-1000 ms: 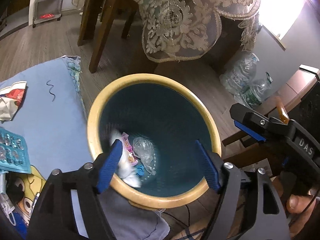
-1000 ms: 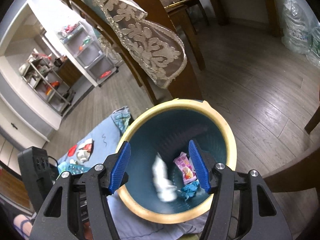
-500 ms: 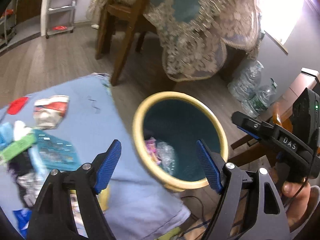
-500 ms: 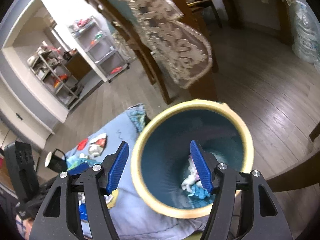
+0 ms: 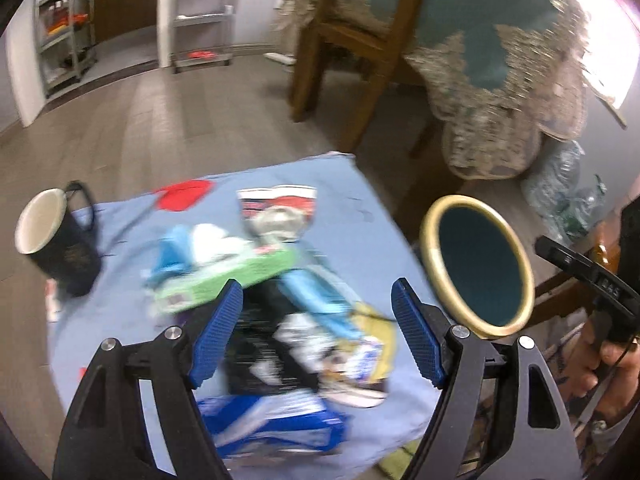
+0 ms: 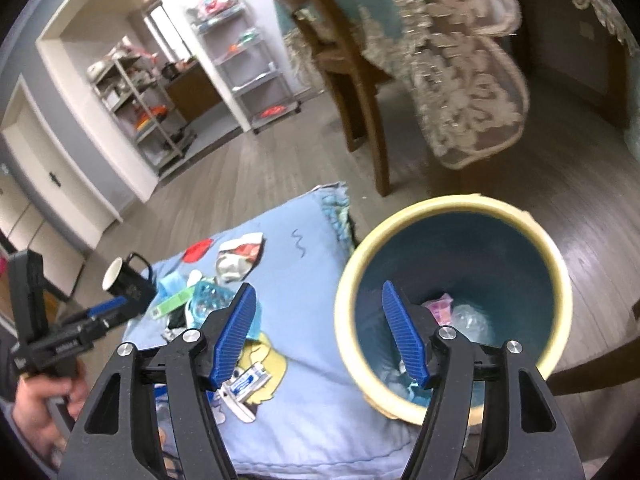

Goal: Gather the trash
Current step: 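Return both tools to the pile and grasp the blue mask with the left tool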

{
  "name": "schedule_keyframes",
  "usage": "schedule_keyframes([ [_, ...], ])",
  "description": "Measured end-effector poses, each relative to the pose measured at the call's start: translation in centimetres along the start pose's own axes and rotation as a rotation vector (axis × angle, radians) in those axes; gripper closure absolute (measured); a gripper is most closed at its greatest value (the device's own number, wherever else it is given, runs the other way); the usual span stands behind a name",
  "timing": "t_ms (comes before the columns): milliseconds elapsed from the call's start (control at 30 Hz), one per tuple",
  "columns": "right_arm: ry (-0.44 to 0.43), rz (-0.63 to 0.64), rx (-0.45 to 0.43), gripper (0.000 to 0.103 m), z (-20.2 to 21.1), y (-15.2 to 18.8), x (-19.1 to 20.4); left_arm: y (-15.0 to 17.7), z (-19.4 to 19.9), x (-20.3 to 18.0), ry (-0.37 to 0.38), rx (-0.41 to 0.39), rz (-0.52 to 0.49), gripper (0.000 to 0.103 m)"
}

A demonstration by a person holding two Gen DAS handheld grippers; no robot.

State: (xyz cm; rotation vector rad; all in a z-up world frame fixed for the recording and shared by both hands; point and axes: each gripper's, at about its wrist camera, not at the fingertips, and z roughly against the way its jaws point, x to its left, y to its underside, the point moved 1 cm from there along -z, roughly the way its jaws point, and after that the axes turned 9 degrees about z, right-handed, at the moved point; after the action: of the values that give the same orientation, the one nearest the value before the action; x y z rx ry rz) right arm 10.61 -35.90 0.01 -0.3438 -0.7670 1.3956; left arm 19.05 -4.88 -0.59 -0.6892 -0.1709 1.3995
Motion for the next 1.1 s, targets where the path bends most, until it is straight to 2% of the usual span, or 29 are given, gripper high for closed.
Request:
schedule_keyframes([
  [200, -0.022, 0.047, 0.031, 0.036, -1.6, 0.3, 2.4, -2.2, -0.6, 5.9, -0.084, -0.001, 0.059, 0.028],
  [333, -0.024, 0.077, 0.044, 0.036, -2.2, 0.5, 3.7, -3.6, -3.3, 8.7, -0.094, 0.039, 0.13, 0.031],
  [467, -0.018, 0.093, 0.061, 0.036, -2.7, 0.7, 4.2, -4.8, -6.8, 9.9, -0.1, 0.097, 0.136, 0.036],
  [600, -0.008, 0.106, 0.077, 0.036, -3.1, 0.9, 4.4, -5.2, -9.7, 11.1, -0.165, 0.149, 0.127, 0.052],
  [667, -0.004, 0.114, 0.086, 0.036, -3.4, 1.0, 4.6, -5.2, -10.6, 11.8, -0.174, 0.168, 0.134, 0.067],
  [700, -0.003, 0.12, 0.091, 0.036, -3.6, 1.0, 4.7, -5.1, -10.9, 12.0, -0.17, 0.179, 0.135, 0.079],
  [733, -0.003, 0.123, 0.095, 0.036, -3.7, 1.0, 4.8, -5.0, -11.0, 12.1, -0.169, 0.183, 0.133, 0.081],
  [833, -0.007, 0.133, 0.108, 0.036, -4.3, 1.1, 5.3, -5.0, -10.2, 12.1, -0.164, 0.162, 0.116, 0.085],
  [967, -0.024, 0.16, 0.119, 0.036, -5.0, 1.1, 6.5, -5.2, -7.5, 11.5, -0.165, 0.093, 0.098, 0.086],
  [1100, -0.052, 0.195, 0.135, 0.036, -5.6, 1.5, 8.0, -5.5, -4.4, 10.9, -0.133, 0.022, 0.122, 0.086],
])
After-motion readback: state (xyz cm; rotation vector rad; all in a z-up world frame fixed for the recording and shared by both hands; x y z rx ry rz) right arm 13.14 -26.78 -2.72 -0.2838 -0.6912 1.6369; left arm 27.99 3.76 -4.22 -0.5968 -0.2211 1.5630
